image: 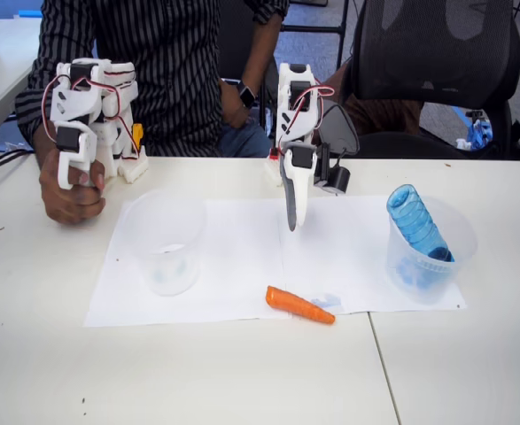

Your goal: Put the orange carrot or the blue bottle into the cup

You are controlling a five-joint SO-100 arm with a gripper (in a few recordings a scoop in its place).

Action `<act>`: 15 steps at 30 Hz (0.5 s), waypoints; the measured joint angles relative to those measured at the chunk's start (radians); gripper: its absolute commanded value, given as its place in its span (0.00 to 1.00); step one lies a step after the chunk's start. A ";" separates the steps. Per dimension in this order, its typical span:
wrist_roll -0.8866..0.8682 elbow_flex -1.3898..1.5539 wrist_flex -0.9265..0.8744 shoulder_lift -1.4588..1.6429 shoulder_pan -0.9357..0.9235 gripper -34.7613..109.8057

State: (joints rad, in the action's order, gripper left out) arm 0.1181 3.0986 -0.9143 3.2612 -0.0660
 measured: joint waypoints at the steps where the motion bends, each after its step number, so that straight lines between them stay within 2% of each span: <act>1: 0.000 0.000 -0.005 0.000 0.000 0.34; 15: -0.006 0.005 -0.044 0.046 -0.048 0.34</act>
State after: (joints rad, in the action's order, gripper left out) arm 0.1120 3.1032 -0.9587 3.3073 -0.1135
